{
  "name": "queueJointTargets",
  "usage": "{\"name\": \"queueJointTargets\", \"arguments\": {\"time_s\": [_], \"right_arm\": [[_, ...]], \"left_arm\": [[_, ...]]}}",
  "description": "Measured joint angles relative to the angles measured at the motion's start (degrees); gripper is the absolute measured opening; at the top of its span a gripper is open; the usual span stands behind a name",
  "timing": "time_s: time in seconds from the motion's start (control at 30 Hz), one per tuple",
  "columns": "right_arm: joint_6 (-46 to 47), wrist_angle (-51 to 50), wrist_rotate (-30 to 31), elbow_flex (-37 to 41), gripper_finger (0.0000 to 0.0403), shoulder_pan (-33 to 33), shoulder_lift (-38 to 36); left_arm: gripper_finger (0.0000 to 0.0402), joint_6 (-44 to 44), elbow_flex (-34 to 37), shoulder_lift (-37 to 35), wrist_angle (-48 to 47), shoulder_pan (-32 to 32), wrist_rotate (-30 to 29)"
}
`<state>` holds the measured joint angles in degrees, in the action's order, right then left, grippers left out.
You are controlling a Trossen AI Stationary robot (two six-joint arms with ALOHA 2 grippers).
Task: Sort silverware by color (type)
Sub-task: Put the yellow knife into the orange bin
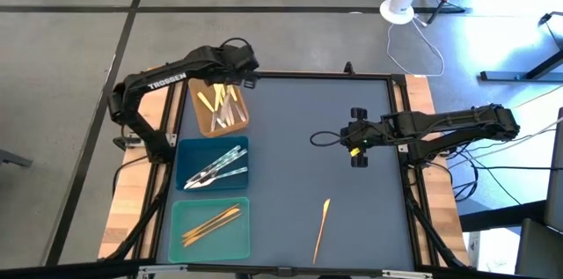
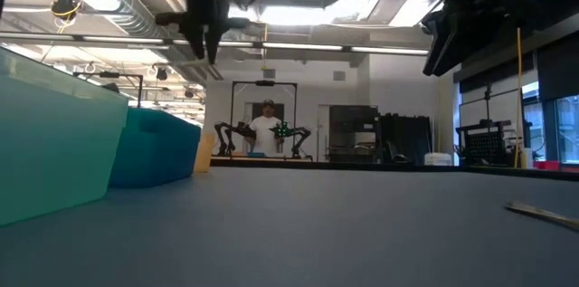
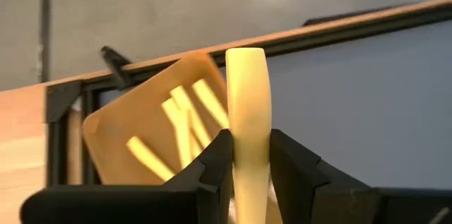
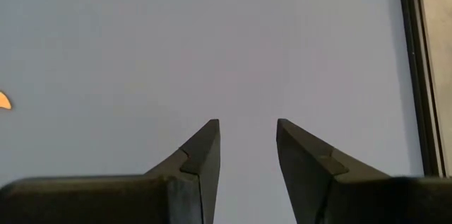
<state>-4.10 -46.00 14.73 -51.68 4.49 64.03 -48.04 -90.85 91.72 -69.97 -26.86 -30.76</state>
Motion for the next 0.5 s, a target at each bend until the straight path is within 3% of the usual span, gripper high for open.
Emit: {"name": "queueJointTargets", "arguments": {"time_s": [0.27,0.5], "right_arm": [[0.0,0.0,0.0,0.0,0.0127,0.0,0.0],[0.0,0.1,0.0,0.0,0.0127,0.0,0.0]], "left_arm": [[0.0073,1.0,10.5,0.1,3.4,-4.7,0.2],[0.0073,5.2,21.1,0.1,13.3,-10.3,0.5]]}}
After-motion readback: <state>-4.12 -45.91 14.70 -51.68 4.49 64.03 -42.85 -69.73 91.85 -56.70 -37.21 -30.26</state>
